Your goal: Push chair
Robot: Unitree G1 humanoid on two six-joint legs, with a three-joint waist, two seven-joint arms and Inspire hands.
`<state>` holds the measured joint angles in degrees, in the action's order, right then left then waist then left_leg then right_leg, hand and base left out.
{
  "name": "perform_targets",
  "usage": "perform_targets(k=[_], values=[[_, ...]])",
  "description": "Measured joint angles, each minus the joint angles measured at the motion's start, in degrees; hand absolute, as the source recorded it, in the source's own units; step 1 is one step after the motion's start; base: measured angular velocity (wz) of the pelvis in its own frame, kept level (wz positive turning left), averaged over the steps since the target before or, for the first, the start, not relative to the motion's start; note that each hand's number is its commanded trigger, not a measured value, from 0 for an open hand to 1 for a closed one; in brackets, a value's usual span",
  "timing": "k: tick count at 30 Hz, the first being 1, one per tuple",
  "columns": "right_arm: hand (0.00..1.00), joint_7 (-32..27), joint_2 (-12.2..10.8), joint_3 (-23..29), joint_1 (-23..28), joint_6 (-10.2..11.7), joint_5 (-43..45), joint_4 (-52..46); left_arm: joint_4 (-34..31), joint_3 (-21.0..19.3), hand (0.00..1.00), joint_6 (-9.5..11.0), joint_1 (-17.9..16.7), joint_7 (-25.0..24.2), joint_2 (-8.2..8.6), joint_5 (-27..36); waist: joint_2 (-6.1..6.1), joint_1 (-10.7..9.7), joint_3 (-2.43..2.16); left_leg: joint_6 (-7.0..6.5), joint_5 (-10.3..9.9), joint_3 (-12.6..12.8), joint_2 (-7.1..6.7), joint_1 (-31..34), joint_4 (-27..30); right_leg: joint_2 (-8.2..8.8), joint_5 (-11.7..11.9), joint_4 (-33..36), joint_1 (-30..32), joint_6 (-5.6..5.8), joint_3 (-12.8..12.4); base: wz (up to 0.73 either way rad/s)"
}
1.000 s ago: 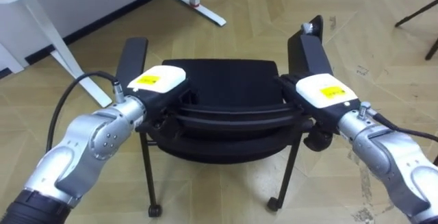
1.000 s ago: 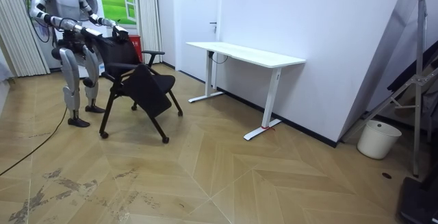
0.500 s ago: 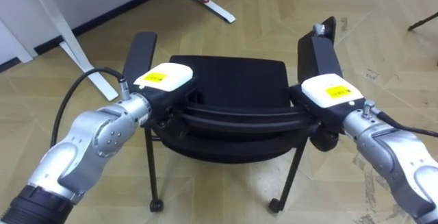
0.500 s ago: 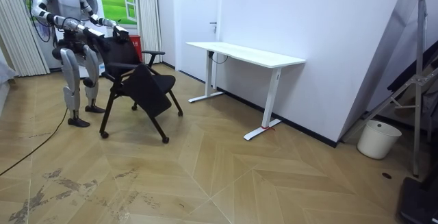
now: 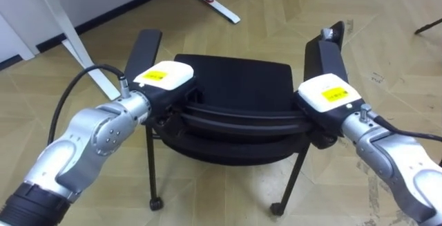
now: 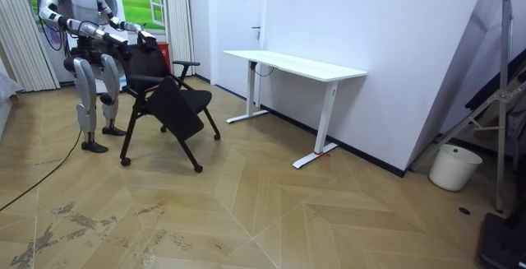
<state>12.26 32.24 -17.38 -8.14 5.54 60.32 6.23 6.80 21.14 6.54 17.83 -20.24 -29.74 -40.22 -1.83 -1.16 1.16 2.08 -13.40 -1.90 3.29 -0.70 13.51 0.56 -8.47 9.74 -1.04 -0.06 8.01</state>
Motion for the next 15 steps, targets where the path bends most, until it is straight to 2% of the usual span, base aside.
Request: perform_targets(k=[15], values=[[1.00,-0.2,0.1,0.0,0.0,0.8,0.4,-0.2,0.0,0.0,1.00,-0.1,0.0,0.4,-0.28,-0.1,0.23,0.0,0.06,0.00,0.0,0.2,0.01,0.0,0.0,0.04,0.0,0.0,0.0,0.04,0.1,0.00]])
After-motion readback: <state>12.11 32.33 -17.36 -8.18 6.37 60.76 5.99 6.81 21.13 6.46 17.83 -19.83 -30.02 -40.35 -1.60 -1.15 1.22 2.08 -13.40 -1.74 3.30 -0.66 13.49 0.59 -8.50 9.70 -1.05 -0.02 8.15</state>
